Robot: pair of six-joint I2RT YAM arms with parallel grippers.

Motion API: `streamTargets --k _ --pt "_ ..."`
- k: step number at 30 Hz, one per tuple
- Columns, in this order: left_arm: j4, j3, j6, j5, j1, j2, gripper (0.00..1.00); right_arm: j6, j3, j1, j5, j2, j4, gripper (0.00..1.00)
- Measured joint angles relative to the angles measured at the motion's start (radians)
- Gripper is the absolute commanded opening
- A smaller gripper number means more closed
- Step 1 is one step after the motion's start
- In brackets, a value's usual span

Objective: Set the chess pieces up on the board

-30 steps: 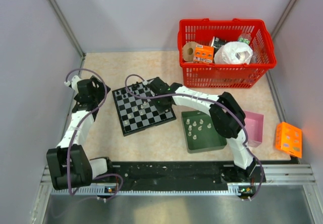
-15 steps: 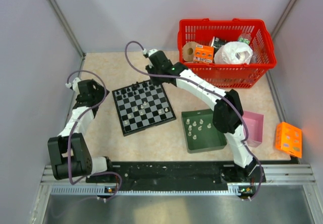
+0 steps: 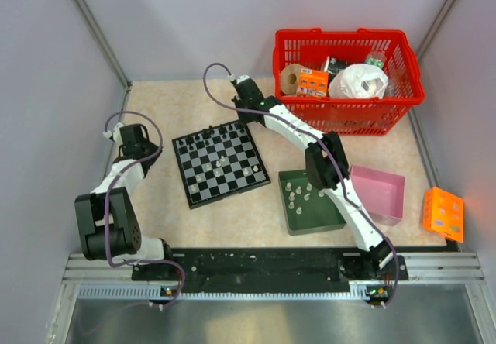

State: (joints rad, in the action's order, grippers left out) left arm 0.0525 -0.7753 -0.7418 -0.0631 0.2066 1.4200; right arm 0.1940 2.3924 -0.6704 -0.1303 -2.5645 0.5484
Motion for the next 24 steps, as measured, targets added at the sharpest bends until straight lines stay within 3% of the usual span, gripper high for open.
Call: streamTargets --k 8,24 --pt "0.000 -0.010 0.003 0.015 0.017 0.059 0.00 -0.001 0.026 0.032 0.000 -0.033 -0.069 0.08" --pt "0.034 -0.086 0.004 0.135 0.021 0.163 0.00 -0.003 0.117 0.045 0.077 -0.173 -0.156 0.10"
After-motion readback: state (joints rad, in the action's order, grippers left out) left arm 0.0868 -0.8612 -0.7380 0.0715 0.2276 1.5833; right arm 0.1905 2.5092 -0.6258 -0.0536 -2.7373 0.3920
